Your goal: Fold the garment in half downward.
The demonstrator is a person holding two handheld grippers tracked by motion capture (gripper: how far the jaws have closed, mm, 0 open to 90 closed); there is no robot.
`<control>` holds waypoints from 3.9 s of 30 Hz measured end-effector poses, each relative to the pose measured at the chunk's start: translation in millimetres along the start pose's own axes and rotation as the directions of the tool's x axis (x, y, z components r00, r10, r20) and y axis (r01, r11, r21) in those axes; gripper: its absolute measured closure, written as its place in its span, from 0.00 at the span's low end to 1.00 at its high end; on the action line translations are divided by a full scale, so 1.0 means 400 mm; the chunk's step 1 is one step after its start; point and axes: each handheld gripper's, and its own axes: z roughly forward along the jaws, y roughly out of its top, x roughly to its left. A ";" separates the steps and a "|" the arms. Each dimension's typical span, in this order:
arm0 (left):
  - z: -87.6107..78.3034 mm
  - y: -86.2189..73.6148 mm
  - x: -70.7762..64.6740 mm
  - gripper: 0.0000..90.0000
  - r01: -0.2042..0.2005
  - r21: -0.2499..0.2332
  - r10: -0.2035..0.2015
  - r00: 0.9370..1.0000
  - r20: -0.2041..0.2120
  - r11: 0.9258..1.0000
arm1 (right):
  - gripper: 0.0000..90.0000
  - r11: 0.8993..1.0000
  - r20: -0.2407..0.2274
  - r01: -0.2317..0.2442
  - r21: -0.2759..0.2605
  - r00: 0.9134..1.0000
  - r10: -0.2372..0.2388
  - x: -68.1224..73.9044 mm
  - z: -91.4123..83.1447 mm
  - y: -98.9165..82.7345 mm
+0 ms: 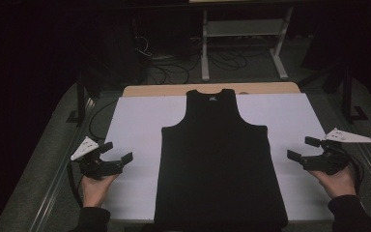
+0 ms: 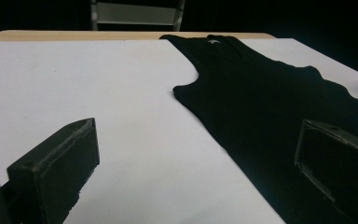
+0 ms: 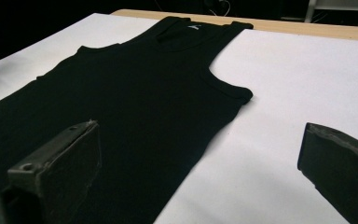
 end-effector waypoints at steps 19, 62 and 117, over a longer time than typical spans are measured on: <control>-0.006 0.005 -0.003 0.00 -0.011 -0.020 0.011 1.000 0.018 1.000 | 0.00 1.000 0.002 0.010 0.001 1.000 -0.010 0.003 0.001 0.003; 0.043 0.107 -0.036 0.00 -0.103 0.070 0.098 0.992 0.073 0.992 | 0.00 0.994 -0.050 0.070 0.079 0.997 -0.066 0.005 0.049 0.114; 0.200 0.193 0.021 0.00 -0.117 0.189 0.093 0.987 0.132 0.975 | 0.00 0.984 -0.091 0.091 0.155 0.993 -0.077 -0.043 0.181 0.234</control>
